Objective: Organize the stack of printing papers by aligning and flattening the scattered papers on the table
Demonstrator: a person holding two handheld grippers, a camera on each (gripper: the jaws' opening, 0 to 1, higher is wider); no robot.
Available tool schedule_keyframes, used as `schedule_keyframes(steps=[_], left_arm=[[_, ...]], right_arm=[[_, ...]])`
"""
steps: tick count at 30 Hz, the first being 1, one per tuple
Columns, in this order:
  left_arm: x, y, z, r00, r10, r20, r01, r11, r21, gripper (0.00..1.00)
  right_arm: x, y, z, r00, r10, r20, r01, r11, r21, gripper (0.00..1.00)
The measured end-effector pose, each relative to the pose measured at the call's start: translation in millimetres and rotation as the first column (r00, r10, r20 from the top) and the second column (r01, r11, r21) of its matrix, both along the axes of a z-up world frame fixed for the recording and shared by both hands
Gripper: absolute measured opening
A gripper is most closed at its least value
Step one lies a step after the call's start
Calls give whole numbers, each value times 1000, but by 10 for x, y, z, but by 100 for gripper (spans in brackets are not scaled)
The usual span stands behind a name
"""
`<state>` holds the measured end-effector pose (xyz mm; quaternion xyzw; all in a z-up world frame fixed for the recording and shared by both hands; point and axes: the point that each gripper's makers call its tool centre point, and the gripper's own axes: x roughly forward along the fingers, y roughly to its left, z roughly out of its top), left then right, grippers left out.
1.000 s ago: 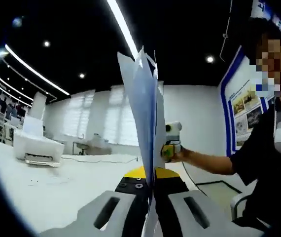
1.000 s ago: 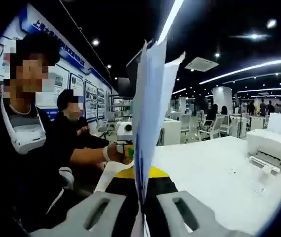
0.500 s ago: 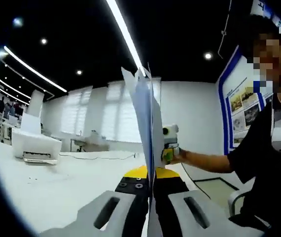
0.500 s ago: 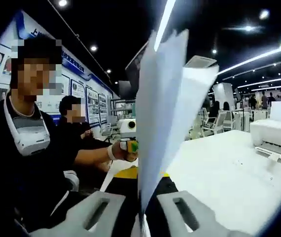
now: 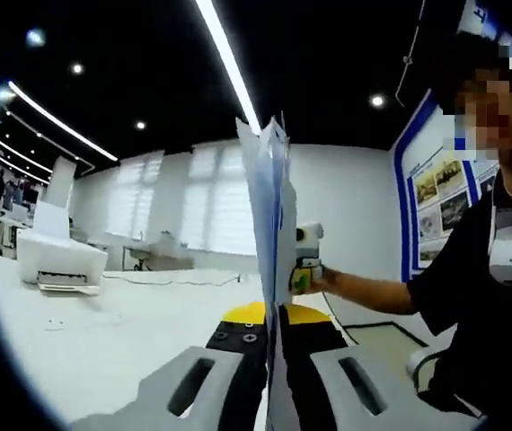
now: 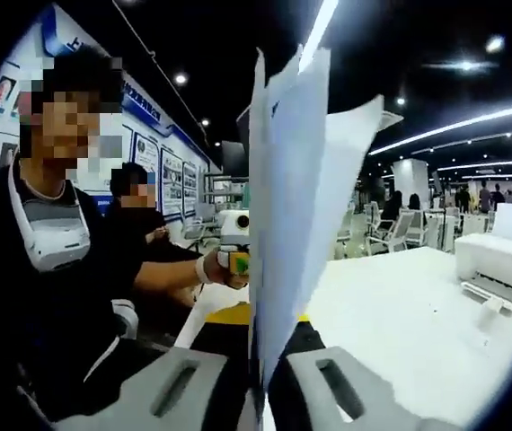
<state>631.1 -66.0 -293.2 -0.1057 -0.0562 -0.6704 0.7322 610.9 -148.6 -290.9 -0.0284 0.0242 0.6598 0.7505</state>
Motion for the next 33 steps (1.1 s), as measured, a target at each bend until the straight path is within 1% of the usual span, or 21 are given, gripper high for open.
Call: schedule_keyframes(steps=[2,3,4,5,7,8,10,11,12,13,14,15,16,18,21,24,26,27,28,29,33], left_arm=[[4,-28,-107,1000,-8,-25,9,1000,25,11],[1,-48,-184,999,-16,-30,17,999,40,7],[-15,-55,-215,1000,-22,-1,22,999,34,6],[-15,-48,-188,999,-11,40,10,1000,21,6],[-23,-32,-141,1000,-6,30,5,1000,28,6],[-14,-15,-113,1000,-8,17,7,1000,30,6],[-4,8,-77,1000,-12,-20,12,1000,10,10],[34,6,-116,998,1,-58,-1,1000,5,18],[62,-6,-212,996,8,-87,-6,1000,25,21],[54,-30,-322,997,-4,-82,8,999,50,17],[-32,-52,-422,996,-48,-70,53,996,72,6],[-18,-37,-406,997,-32,-75,36,998,48,6],[-36,-10,-423,997,-26,-67,29,998,49,6],[-55,30,-368,997,-26,-67,28,999,37,6],[-123,63,-195,996,-43,-78,45,999,13,6],[-205,80,91,994,-65,-85,62,997,-37,6],[-276,100,245,998,-66,-11,65,996,-58,6],[-286,121,311,997,-31,73,34,998,-51,7],[-280,112,328,995,-16,99,21,999,-49,7],[-286,107,315,995,-24,94,28,999,-44,7],[-137,35,38,999,-22,42,23,1000,-6,6]], right_arm=[[-13,-7,-47,1000,13,-24,-13,1000,10,0],[5,-26,-162,998,0,-64,-1,1000,-10,0],[1,-31,-218,998,8,-68,-8,1000,-1,0],[-18,-29,-212,997,11,-76,-10,1000,6,0],[-38,-10,-141,997,1,-72,-1,1000,0,0],[-46,0,-113,998,2,-69,-2,1000,-6,0],[-73,7,-66,1000,25,-18,-25,1000,-6,0],[-70,8,-95,1000,18,-18,-18,1000,-1,8],[-20,1,-176,998,-8,-59,8,1000,-2,13],[-29,-16,-292,995,-8,-102,5,1000,-26,3],[-100,-38,-498,990,17,-140,-28,997,-76,0],[-100,15,-519,986,9,-165,-17,999,-49,0],[-104,52,-485,984,11,-178,-15,1000,-22,0],[-151,77,-439,984,14,-176,-17,1000,-16,0],[-157,70,-260,985,6,-172,-6,1000,0,0],[-195,88,7,984,0,-181,5,1000,26,0],[-237,92,169,996,15,-83,-12,999,30,0],[-276,97,224,999,21,-29,-20,1000,21,0],[-279,104,249,1000,22,5,-22,1000,15,0],[-259,100,268,999,9,43,-9,1000,2,0],[-191,103,58,999,-6,36,8,999,-42,0]])
